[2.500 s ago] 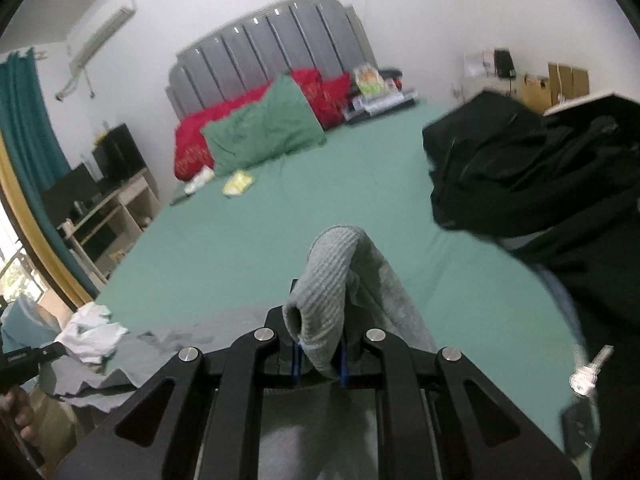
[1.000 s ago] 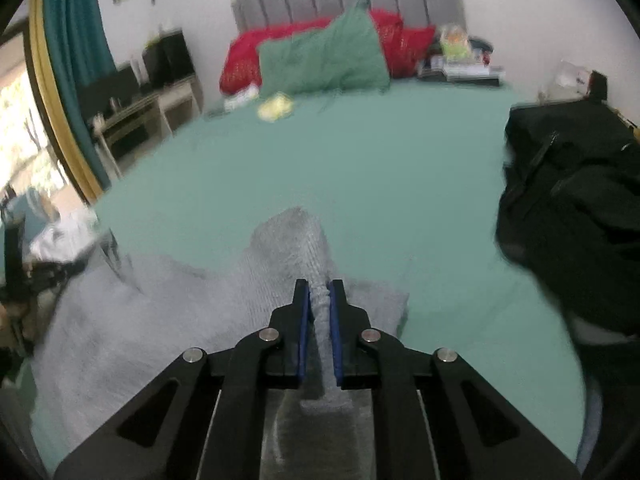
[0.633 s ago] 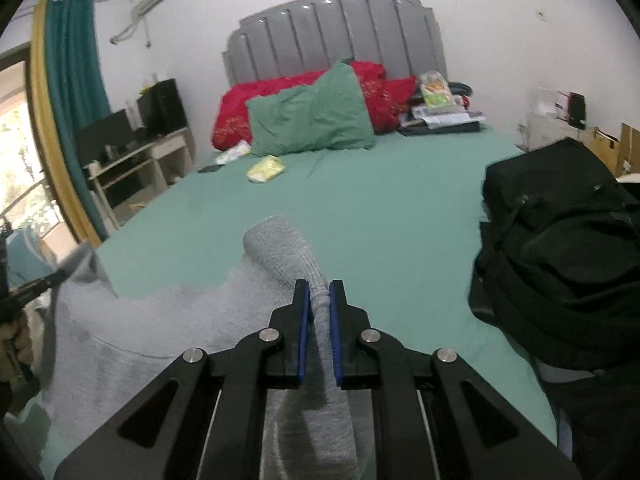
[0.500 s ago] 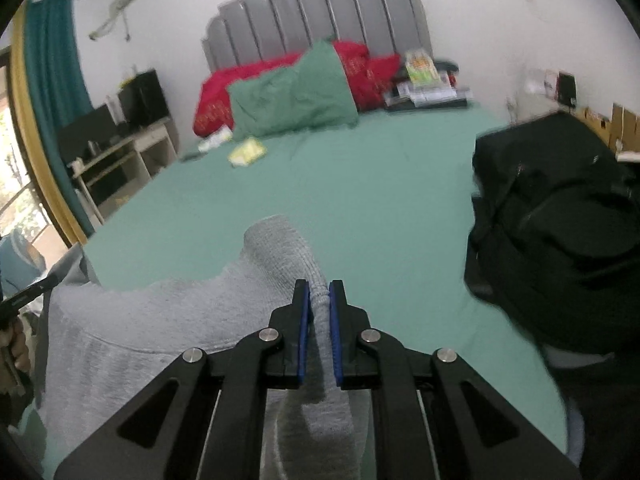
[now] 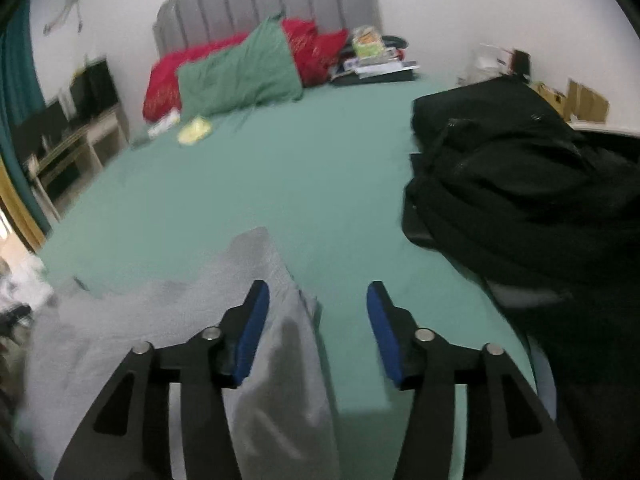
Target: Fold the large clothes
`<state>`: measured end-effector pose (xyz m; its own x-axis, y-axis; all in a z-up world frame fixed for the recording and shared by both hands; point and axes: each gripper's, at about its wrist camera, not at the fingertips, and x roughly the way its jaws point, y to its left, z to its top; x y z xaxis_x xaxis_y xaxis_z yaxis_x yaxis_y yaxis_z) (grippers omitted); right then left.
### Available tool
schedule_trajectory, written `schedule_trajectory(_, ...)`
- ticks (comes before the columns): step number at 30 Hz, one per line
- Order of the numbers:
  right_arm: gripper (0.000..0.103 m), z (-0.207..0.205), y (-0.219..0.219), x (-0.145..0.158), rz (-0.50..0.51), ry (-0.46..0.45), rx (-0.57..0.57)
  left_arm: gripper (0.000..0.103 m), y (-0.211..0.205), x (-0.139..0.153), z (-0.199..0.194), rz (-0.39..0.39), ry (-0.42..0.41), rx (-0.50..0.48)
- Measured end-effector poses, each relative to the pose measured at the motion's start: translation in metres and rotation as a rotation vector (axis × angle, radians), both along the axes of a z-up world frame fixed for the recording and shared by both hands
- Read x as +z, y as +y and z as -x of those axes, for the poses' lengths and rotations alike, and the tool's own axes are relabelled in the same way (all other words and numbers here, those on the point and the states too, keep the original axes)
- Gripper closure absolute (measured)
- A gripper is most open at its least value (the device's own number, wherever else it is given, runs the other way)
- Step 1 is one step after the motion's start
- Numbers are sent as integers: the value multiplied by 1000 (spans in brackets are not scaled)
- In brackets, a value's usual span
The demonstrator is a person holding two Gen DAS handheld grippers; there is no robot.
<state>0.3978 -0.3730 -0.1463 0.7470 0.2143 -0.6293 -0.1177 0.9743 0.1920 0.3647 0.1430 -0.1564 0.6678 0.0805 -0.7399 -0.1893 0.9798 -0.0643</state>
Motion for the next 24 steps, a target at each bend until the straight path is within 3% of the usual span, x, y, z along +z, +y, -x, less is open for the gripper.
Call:
schedule_trajectory(3,36,35,-10,-1,-85,10,-8,39,-12,15,25,25,-20,-10)
schedule_trajectory(5,35,55,-14,-12,-136,42,-14,39,-25,18,51,32,-34,-21)
schedule_trajectory(11,34,100,-13,-74,-274,208,-10,39,-55,5,101,66,12,-60)
schedule_trajectory(13,30,110,-14,-94,-389,264,-38,39,-63,-2,115,83,36,-62)
schedule_trajectory(14,26,118,-16,-98,-473,220,-65,39,-66,-5,119,90,43,-65)
schedule_trajectory(16,16,118,-10,-99,-525,208,-68,39,-75,-9,126,95,48,-75)
schedule_trajectory(18,15,110,1,-94,-507,216,-53,39,-85,-7,128,93,50,-90)
schedule_trajectory(22,15,97,19,-99,-599,186,-37,39,-106,8,111,109,-9,-104)
schedule_trajectory(24,18,92,33,-99,-568,163,-15,39,-121,14,94,99,-30,-131)
